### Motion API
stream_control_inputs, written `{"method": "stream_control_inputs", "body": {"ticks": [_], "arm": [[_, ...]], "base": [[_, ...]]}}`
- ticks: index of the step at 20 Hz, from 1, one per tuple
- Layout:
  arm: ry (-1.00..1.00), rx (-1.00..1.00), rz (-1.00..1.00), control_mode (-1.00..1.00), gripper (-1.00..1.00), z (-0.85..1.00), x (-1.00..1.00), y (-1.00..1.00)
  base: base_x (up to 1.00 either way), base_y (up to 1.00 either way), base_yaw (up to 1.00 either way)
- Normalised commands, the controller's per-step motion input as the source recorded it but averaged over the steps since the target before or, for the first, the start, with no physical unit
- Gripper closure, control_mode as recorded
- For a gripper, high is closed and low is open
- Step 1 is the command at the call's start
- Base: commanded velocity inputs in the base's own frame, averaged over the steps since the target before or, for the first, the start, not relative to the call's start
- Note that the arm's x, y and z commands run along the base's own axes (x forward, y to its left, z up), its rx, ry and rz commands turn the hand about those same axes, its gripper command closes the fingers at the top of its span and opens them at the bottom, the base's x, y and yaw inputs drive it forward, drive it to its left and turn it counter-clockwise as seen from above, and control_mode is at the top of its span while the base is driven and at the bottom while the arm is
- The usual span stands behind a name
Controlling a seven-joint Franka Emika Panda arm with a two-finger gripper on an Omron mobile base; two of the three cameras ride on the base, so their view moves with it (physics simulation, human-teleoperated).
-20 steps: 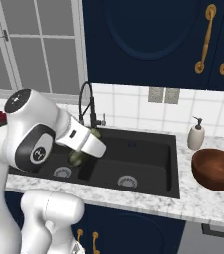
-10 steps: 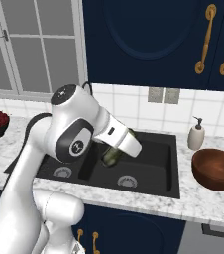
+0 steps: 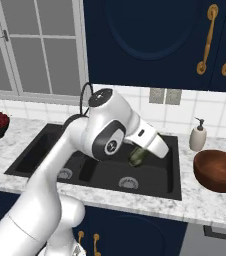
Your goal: Pick the cucumber from the sink and place it in the bowl. Then pick the bowl and place it in the microwave. Then close the microwave door and press the start button.
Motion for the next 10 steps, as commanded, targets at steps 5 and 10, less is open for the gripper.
{"method": "stream_control_inputs", "body": {"ticks": [5, 10], "arm": [[0.0, 0.01, 0.0, -1.0, 1.0, -0.1, 0.45, -0.55], [0.0, 0.08, 0.0, -1.0, 1.0, -0.17, 0.43, -0.66]], "base": [[0.0, 0.0, 0.0], [0.0, 0.0, 0.0]]}}
